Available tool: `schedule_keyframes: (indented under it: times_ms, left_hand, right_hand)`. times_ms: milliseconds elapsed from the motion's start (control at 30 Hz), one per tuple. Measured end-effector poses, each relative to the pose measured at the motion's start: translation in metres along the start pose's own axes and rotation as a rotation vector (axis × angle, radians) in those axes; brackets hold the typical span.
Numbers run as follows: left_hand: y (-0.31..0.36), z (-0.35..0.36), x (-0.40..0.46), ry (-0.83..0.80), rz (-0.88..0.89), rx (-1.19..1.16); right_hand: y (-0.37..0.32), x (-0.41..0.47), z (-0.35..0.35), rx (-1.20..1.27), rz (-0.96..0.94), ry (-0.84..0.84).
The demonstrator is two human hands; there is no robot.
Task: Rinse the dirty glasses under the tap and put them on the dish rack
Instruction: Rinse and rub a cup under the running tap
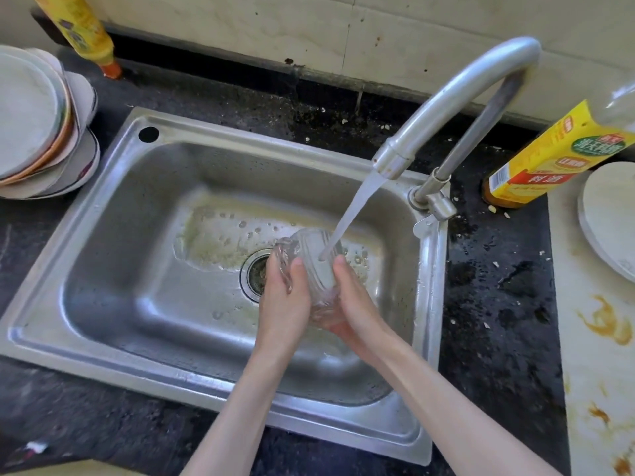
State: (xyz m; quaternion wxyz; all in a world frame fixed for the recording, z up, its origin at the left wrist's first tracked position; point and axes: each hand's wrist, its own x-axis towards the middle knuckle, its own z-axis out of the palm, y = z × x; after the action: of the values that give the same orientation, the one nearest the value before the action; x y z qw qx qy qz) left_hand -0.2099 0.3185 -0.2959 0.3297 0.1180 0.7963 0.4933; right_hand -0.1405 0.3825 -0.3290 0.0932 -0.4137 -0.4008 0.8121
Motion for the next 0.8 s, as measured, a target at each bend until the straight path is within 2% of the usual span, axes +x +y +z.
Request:
schedule_keyframes:
  times_ms: [100,233,300,367,467,567,667,733,800]
  left_hand:
    - [0.004,-0.001,0.001,0.002,0.014,-0.165]
    - [0.001,0.003,-0.006,-0.162,0.195,-0.121]
    - [0.002,0.007,-0.016,-0.237,0.237,-0.077]
    - [0.007,0.006,-0.017,-0.250,0.252,-0.069]
    - [0.010,0.002,-0.002,-0.216,0.154,-0.222]
    - [0.001,-0.003,0.015,-0.234,0.020,-0.311]
    - [-0.003,-0.007,0.020,-0.269,-0.038,-0.345]
    - [-0.005,-0.008,0.023,-0.198,-0.107,-0.361]
    - [-0.006,-0.005,0.020,-0.169,-0.132,-0.351]
  right_hand:
    - [0.004,-0.002,-0.001,0.006,0.043,-0.064]
    - [-0.018,0.004,0.002,-0.097,0.000,-0.009]
    - [-0.023,0.007,0.004,-0.145,-0.067,0.042]
    - [-0.020,0.005,0.006,-0.093,-0.115,0.050]
    - [-0.010,-0.003,0.008,-0.043,-0.165,0.017]
    - [-0.004,-0.006,0.009,-0.023,-0.121,0.001]
    - [-0.001,-0.011,0.007,-0.157,-0.120,0.034]
    - [0.003,-0.015,0.010,-0.239,-0.090,0.007]
    - [0.006,-0.013,0.011,-0.213,-0.061,0.035]
